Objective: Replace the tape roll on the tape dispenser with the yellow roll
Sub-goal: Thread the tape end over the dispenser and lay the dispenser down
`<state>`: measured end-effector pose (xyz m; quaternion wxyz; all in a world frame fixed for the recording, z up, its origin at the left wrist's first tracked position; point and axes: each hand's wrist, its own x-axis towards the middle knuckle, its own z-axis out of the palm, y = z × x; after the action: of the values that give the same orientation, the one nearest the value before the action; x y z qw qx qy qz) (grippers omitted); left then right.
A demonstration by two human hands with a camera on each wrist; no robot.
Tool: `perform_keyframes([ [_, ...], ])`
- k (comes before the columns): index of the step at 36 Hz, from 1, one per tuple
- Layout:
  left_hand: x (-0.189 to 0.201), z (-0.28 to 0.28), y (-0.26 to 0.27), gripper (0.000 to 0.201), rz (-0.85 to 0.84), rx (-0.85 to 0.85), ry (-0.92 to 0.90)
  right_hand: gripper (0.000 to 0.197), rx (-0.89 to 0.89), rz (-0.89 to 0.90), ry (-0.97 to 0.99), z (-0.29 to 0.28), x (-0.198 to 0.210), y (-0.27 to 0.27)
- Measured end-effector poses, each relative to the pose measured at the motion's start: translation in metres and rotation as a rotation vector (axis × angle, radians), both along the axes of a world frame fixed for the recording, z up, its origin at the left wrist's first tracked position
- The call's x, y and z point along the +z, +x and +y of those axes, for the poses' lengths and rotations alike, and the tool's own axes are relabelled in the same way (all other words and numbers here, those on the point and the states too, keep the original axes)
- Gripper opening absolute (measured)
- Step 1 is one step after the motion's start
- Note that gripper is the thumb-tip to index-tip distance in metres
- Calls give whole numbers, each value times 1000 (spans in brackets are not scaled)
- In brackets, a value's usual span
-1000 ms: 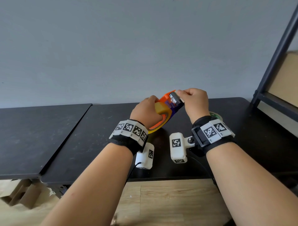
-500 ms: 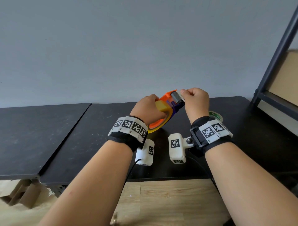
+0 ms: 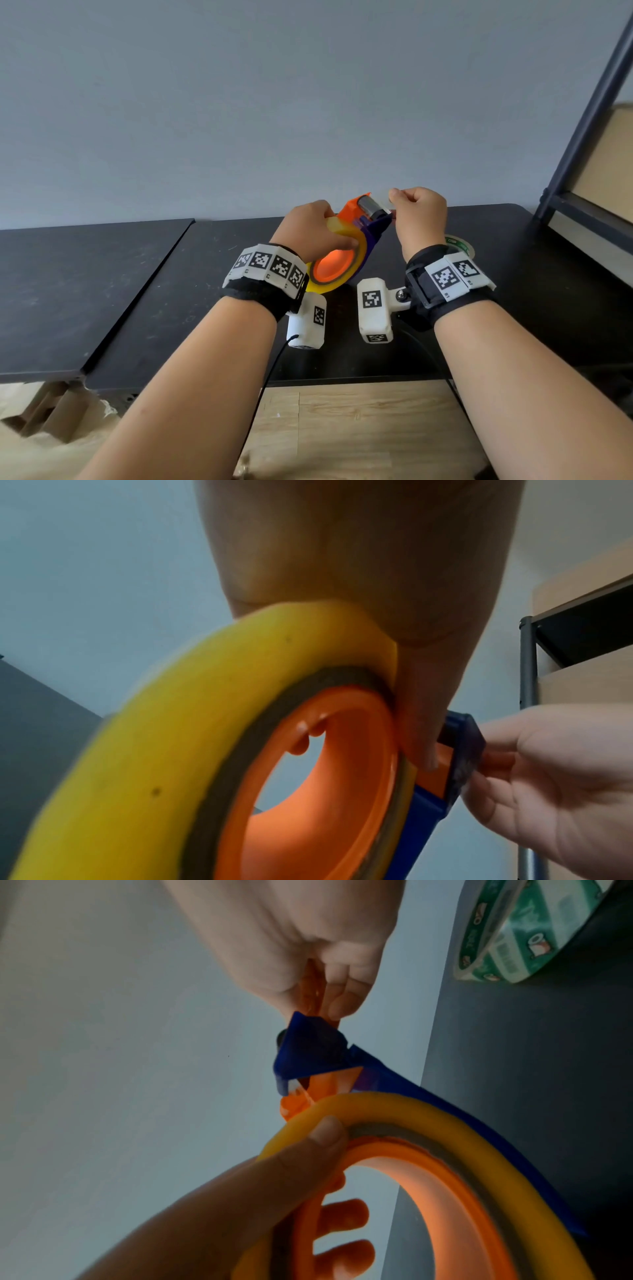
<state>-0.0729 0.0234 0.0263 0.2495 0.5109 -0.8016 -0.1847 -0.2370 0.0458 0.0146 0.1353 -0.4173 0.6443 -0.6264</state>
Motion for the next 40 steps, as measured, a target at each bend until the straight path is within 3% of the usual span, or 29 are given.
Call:
perform_keyframes([
  [5,-3,-4,2,41,48,-19,26,24,30,-92,27,3,0,0],
  [13,-2,-7,10,56,25,-54,119,24,115,-166,55,9,8,7],
  [24,-5,-10,11,48,59,-71,98,30,197,-400,212,-1,6,1],
  [31,-5,-10,11,45,62,-77,97,14,218,-664,193,4,3,1],
  [40,-5,-8,17,44,94,-63,123,9,315,-765,256,4,3,6],
])
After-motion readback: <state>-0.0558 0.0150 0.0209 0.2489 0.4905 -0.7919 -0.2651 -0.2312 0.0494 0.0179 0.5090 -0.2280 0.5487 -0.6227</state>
